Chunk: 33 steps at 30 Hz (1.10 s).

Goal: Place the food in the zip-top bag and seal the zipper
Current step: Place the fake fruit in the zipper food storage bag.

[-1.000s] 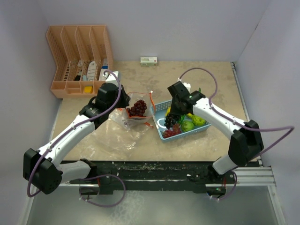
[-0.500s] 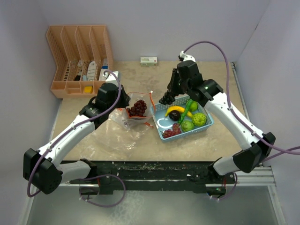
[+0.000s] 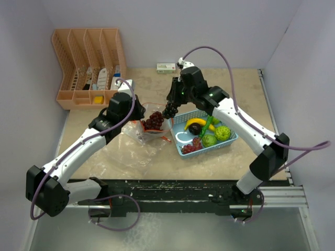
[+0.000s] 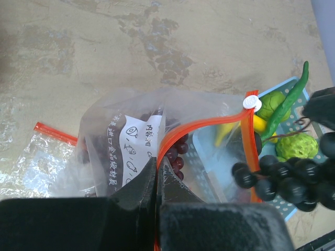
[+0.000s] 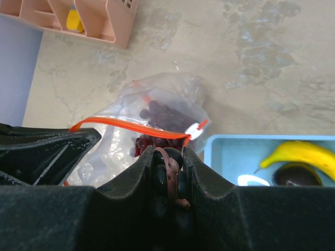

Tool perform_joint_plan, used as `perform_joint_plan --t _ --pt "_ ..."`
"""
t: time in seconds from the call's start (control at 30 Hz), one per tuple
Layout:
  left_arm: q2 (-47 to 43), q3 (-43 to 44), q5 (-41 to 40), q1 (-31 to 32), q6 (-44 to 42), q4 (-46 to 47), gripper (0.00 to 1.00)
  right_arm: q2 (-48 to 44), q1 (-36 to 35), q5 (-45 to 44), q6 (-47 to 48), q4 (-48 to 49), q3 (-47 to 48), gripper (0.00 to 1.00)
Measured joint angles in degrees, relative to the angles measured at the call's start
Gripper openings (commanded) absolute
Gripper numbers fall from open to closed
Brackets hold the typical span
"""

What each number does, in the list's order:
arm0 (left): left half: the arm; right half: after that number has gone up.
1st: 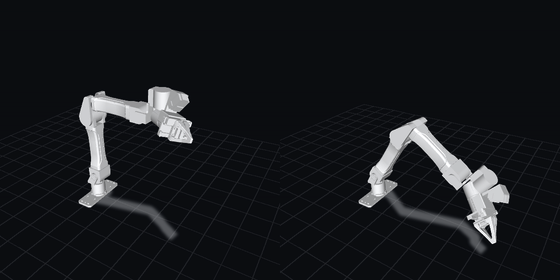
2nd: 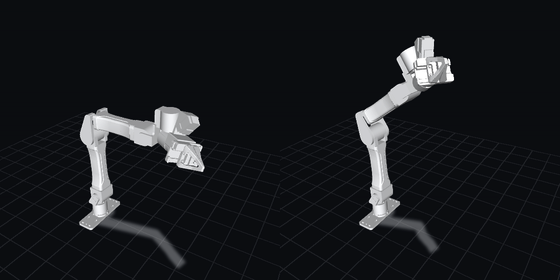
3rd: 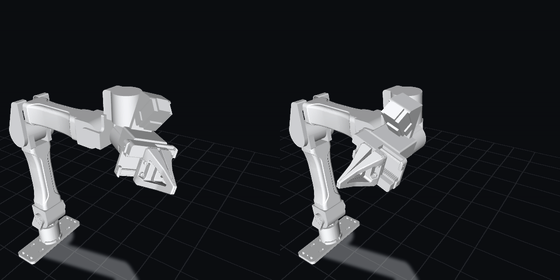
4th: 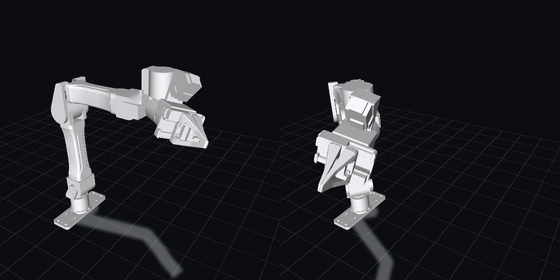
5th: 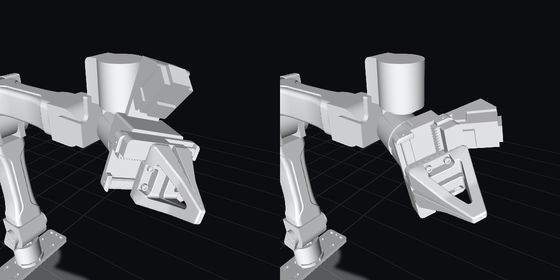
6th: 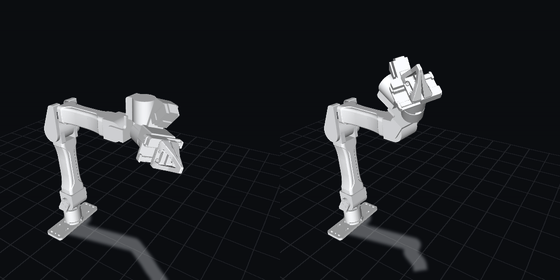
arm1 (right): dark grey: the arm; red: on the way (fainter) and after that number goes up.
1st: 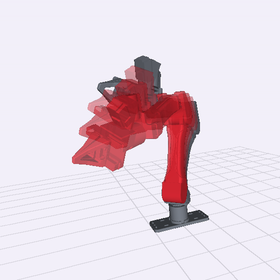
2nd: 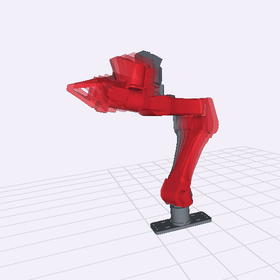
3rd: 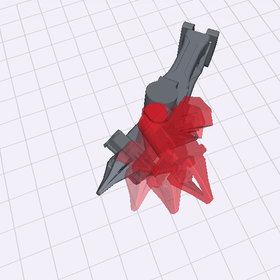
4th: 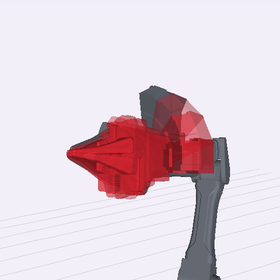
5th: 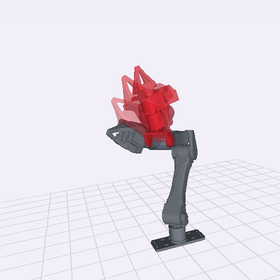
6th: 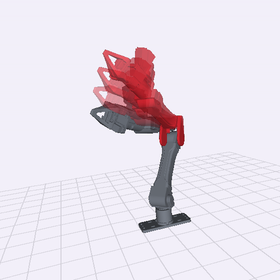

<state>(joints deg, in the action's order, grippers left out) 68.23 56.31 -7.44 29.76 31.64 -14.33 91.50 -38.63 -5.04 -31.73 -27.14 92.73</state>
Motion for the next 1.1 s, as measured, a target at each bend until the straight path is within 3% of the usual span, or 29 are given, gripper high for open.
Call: perform_joint_plan --t 0.17,0.53,0.63,0.73,0.9,1.1 --pt "0.0 0.0 0.0 0.0 0.0 0.0 0.00 4.3 -2.3 0.6 0.0 1.3 2.6 0.12" --pt "0.0 0.0 0.0 0.0 0.0 0.0 0.00 9.9 -6.8 1.8 -0.2 3.1 5.8 0.69" --pt "0.0 0.0 0.0 0.0 0.0 0.0 0.00 10.1 -7.1 1.7 -0.2 3.1 5.8 0.71" --pt "0.0 0.0 0.0 0.0 0.0 -0.1 0.00 9.3 -7.1 1.5 -0.2 3.1 5.4 0.85" --pt "0.0 0.0 0.0 0.0 0.0 -0.1 0.00 4.7 -7.0 -3.8 -0.2 0.2 2.8 0.90" --pt "0.0 0.0 0.1 0.0 0.0 -0.1 0.00 -3.4 -4.6 -11.0 -2.9 -6.3 -3.8 0.83"
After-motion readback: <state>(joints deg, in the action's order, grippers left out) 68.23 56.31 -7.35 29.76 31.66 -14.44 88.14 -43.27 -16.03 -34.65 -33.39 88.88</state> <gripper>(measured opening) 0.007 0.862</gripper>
